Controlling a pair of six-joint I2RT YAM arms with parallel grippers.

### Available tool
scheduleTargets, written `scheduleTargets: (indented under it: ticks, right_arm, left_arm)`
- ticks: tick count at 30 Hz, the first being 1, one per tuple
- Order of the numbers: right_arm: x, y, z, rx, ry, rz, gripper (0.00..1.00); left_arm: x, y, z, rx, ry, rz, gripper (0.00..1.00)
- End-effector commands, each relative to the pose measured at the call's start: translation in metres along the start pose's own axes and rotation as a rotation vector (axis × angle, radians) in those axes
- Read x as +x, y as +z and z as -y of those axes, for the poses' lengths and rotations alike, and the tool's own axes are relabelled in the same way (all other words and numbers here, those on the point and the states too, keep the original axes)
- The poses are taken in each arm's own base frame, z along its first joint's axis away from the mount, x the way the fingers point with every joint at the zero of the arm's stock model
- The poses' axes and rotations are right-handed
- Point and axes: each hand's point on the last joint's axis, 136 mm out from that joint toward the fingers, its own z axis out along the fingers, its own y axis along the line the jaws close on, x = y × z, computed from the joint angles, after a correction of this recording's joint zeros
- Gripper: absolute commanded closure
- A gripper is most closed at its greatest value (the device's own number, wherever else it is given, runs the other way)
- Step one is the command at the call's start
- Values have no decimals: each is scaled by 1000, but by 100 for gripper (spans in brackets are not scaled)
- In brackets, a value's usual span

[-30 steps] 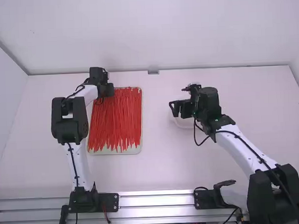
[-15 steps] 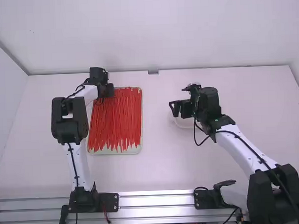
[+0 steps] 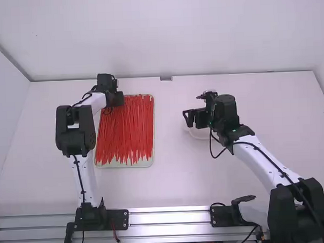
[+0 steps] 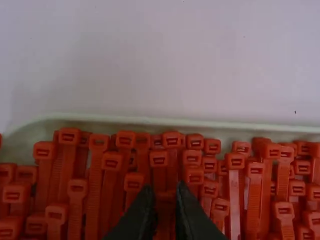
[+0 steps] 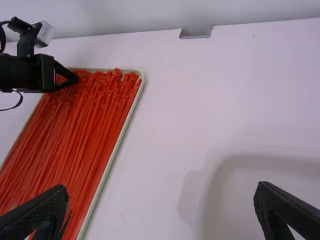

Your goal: Fasten the cable tie

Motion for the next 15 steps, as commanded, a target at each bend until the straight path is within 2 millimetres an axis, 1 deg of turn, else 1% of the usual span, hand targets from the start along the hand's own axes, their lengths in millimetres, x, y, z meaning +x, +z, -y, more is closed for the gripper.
scheduleTargets:
  ticks: [1,7,15]
  right_arm:
    - [-19,-7,-7,-12,-17,45,1]
    - [-19,-7,-8,-14,-18,45,1]
    - [-19,-7,-8,-13,-17,45,1]
  left_arm:
    - [15,9,2,11,1,-36,89]
    - [12,9,2,9,1,-25,92]
    - [5,9,3,10,1,0,94]
